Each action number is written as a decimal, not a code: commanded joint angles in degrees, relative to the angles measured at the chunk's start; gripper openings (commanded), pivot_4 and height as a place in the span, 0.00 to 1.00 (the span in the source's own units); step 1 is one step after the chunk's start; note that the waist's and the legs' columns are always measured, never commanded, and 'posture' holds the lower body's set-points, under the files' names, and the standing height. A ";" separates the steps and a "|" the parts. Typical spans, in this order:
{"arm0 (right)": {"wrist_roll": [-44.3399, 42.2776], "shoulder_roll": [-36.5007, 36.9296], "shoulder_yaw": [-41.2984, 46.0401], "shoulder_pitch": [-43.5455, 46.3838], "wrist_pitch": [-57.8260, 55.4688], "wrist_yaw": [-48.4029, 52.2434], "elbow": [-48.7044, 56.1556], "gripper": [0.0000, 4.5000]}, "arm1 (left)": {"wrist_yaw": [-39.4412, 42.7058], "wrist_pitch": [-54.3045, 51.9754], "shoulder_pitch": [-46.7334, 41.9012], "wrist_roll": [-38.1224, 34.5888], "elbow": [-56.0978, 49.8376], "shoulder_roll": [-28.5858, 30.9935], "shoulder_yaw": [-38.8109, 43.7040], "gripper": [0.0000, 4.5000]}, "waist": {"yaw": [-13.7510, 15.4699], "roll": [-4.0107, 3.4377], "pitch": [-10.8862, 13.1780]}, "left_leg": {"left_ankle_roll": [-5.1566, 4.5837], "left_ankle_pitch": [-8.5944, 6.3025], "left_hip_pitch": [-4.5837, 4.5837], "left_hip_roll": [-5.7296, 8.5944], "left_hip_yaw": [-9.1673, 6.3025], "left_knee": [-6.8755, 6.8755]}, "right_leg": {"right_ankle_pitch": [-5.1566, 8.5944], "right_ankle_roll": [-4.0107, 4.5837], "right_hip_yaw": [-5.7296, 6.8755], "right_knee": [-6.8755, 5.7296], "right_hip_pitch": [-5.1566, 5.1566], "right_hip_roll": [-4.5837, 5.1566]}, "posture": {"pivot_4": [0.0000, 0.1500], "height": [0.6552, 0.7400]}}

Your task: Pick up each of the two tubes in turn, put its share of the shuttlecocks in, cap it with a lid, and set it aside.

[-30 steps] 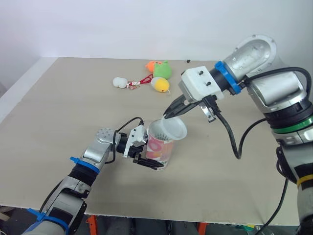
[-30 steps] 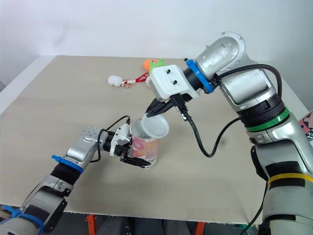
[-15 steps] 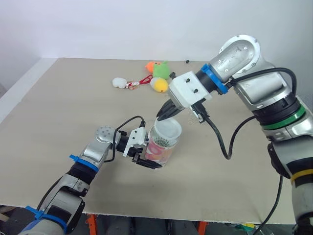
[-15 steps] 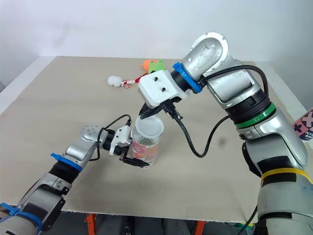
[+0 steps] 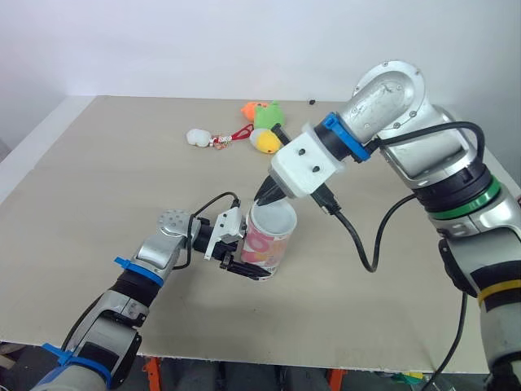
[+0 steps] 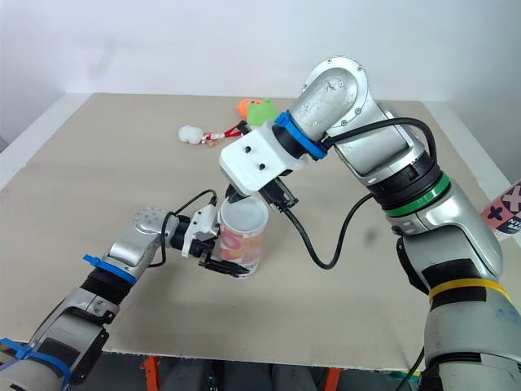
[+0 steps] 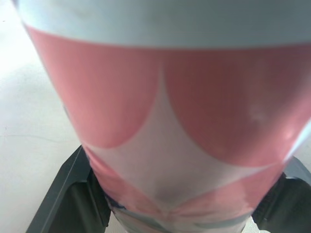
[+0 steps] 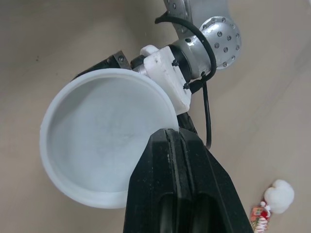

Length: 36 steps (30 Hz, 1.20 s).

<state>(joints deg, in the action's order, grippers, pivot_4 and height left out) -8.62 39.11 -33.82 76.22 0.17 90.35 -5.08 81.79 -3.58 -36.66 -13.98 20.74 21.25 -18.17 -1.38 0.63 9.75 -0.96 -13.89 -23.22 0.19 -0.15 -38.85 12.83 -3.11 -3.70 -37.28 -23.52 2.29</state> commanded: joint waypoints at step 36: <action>-20.31 2.34 2.68 1.70 -11.76 2.15 -3.49 0.47 | -1.51 -0.15 1.83 2.76 -2.61 2.11 -0.06 0.68 | 0.02 0.10 0.01 | -0.01 0.00 0.01 -0.07 -0.29 0.22 | 0.10 0.27 0.33 0.03 0.02 0.05 | 1.00 0.91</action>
<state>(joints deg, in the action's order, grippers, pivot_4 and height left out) -25.93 40.39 -32.64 78.57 -9.47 90.28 -11.06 81.31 -2.93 -35.62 -12.42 17.89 22.16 -18.30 -1.36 0.73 9.76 -0.97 -13.89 -23.21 0.12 -0.43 -38.61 12.93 -2.84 -3.37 -37.23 -23.50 2.35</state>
